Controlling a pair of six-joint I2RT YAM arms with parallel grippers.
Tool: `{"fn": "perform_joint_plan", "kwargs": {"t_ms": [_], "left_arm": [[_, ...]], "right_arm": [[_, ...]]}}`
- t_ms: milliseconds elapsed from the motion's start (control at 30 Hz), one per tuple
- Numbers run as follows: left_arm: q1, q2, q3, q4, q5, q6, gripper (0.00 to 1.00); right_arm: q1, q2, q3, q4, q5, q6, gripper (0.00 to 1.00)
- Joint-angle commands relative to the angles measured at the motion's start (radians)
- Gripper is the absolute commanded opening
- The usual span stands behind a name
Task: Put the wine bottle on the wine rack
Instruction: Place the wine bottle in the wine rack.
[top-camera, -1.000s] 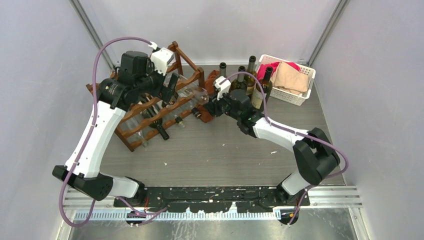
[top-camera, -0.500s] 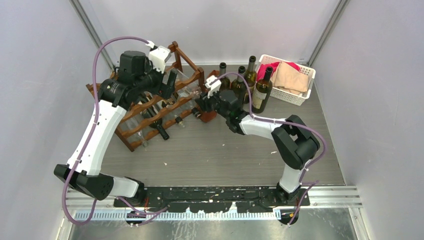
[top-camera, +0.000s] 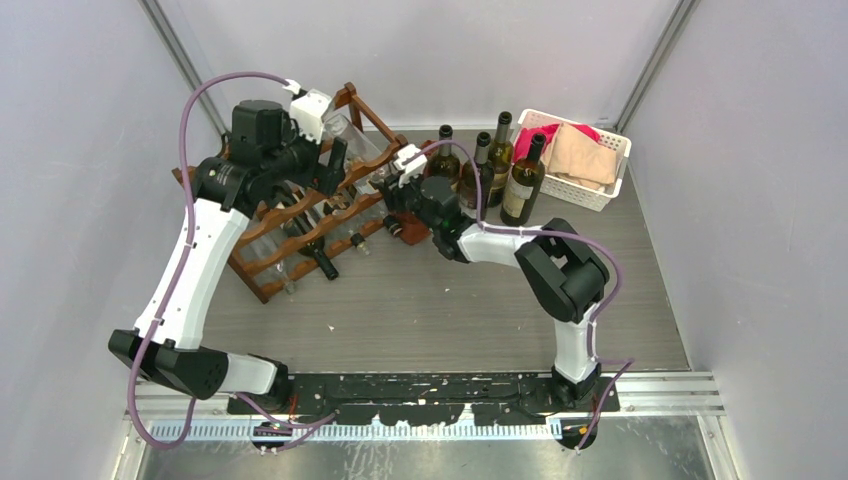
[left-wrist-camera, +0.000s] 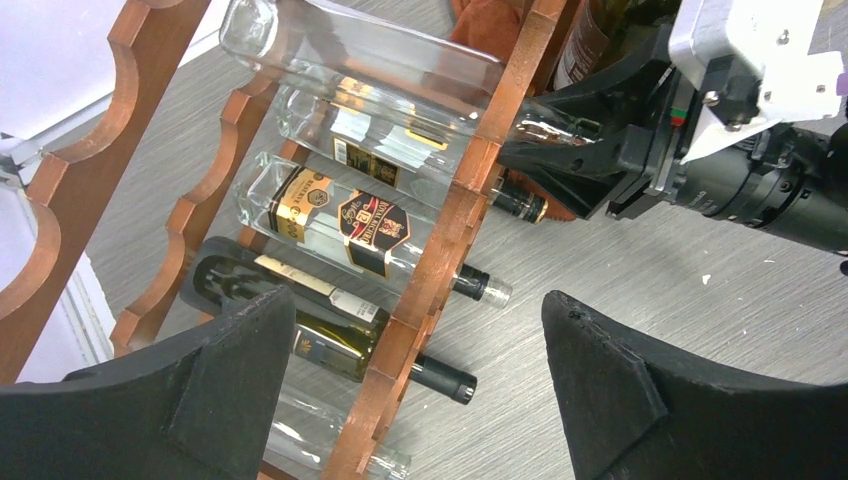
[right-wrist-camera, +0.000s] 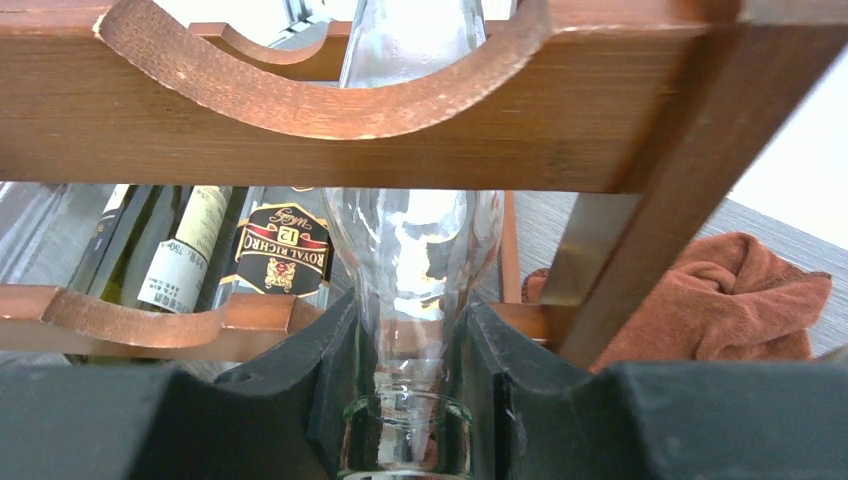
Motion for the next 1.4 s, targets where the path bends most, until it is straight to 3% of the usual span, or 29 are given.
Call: {"fn": "perform_joint_plan", "kwargs": {"t_ms": [0, 300, 900, 1367], "left_arm": [[0.017, -0.005, -0.004, 0.060, 0.031, -0.003, 0.92], [0.033, -0.017, -0.028, 0.070, 0.047, 0.003, 0.92], [0.047, -0.027, -0.055, 0.095, 0.061, -0.003, 0.92], [0.050, -0.031, -0.046, 0.115, 0.070, -0.023, 0.92]], "right_arm": [[0.019, 0.005, 0.094, 0.202, 0.043, -0.017, 0.01], [0.032, 0.063, 0.158, 0.144, 0.089, -0.003, 0.04], [0.032, 0.099, 0.172, 0.061, 0.088, 0.044, 0.70], [0.021, 0.030, 0.082, 0.106, -0.012, 0.013, 0.74]]}}
